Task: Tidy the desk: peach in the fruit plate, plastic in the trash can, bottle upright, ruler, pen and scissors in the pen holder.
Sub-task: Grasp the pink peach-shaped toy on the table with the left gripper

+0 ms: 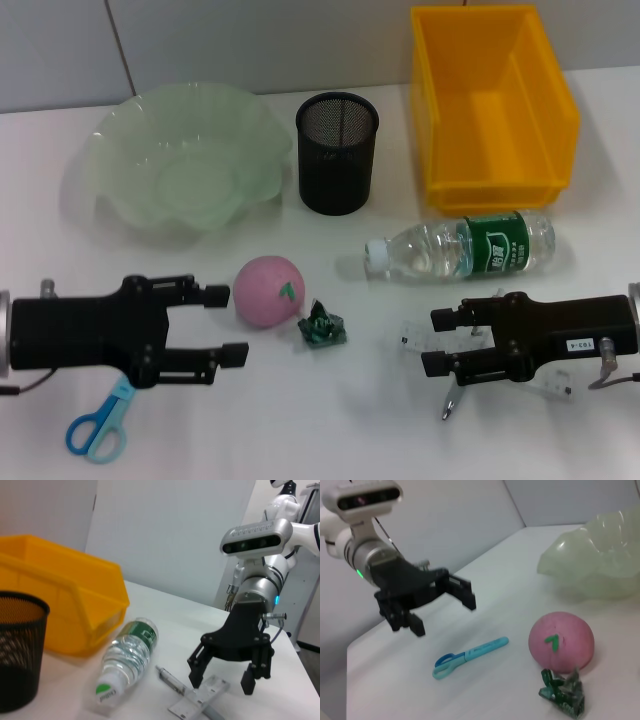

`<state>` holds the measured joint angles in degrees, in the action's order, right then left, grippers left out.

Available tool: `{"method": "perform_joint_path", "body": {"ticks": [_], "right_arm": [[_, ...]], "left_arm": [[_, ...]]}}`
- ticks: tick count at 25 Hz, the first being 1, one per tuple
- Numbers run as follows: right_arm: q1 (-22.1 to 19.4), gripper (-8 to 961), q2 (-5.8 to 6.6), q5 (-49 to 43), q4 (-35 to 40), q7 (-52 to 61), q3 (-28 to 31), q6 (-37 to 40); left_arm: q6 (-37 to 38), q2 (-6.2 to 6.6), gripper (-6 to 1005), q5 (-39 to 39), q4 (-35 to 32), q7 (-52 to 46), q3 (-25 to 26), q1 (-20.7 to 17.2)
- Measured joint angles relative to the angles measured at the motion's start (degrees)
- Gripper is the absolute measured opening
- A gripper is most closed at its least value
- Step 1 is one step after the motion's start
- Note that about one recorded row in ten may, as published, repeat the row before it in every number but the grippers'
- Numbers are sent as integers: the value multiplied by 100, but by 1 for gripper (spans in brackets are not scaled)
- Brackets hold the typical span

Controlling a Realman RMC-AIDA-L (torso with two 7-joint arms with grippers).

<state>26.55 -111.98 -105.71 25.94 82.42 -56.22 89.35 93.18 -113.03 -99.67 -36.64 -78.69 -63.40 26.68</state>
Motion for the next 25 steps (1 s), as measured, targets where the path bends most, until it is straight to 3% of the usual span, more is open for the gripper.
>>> {"method": "perform_joint_path", "body": {"ticks": [5, 10, 12, 16, 17, 22, 25], "right_arm": [[-1, 778, -14, -42, 22, 65, 22, -8], [6, 778, -17, -46, 37, 95, 24, -22], [23, 779, -17, -47, 42, 138, 23, -64], [41, 778, -17, -47, 43, 145, 23, -82], [51, 778, -17, -47, 43, 151, 23, -84], [58, 777, -17, -21, 43, 160, 29, -91], [60, 778, -17, -14, 43, 176, 31, -93]], "left_arm": [[-32, -10, 736, -88, -482, -125, 12, 134], [-241, -76, 727, -652, -967, -450, 75, 396], [-404, -167, 724, -1231, -1190, -690, 84, 697], [-590, -286, 717, -1724, -1282, -746, 89, 939], [-795, -388, 715, -2103, -1310, -751, 91, 1090], [-1272, -533, 706, -2703, -1302, -791, -11, 1305], [-1415, -540, 701, -2747, -1262, -840, -112, 1340]]}}
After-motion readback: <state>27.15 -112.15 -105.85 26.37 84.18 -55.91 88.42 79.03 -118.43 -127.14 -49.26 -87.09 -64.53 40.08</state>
